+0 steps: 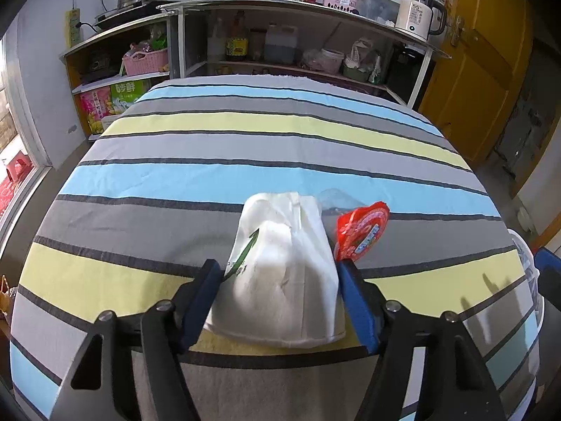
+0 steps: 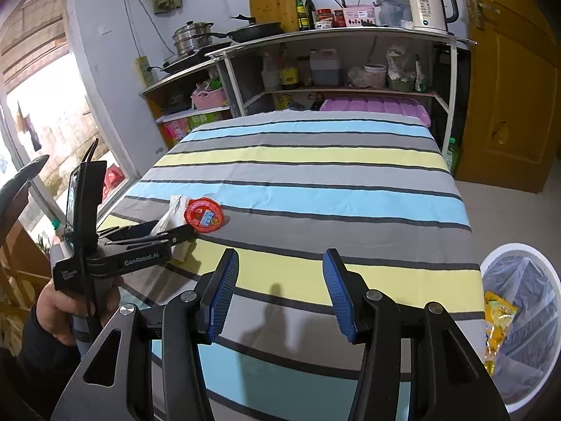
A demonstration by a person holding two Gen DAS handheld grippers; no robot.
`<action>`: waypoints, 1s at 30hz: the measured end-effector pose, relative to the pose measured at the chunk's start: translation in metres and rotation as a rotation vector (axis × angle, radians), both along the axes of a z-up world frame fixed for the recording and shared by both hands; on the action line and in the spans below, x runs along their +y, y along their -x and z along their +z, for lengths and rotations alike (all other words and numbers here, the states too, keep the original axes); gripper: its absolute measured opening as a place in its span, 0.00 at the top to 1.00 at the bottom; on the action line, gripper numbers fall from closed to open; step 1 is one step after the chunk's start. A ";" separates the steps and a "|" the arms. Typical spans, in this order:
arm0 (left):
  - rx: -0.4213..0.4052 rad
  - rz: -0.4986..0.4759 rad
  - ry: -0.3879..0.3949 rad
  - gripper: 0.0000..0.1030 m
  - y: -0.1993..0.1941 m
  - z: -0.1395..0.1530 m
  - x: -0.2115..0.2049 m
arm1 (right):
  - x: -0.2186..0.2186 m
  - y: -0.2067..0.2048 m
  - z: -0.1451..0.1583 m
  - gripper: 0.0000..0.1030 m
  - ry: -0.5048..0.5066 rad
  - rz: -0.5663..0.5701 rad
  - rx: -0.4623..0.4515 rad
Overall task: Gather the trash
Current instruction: 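Grasp the white tissue with the left tool while the right tool grasps the red-lidded clear cup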
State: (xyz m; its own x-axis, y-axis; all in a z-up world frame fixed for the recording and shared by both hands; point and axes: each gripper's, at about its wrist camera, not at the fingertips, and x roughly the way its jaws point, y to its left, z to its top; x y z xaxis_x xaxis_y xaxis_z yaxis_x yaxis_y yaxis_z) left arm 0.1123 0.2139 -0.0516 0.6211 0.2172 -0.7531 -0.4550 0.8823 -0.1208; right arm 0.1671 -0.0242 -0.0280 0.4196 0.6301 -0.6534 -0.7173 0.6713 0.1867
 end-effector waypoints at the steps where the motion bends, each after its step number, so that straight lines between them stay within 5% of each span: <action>1: -0.004 0.000 0.003 0.37 0.001 0.000 0.001 | 0.001 0.000 0.000 0.51 0.002 0.001 -0.001; 14: -0.110 0.066 0.085 0.46 0.043 0.002 0.017 | 0.030 0.001 0.004 0.51 0.015 0.041 -0.017; 30: -0.260 0.067 0.095 0.46 0.080 0.015 0.033 | 0.133 -0.007 -0.030 0.47 0.122 0.158 -0.007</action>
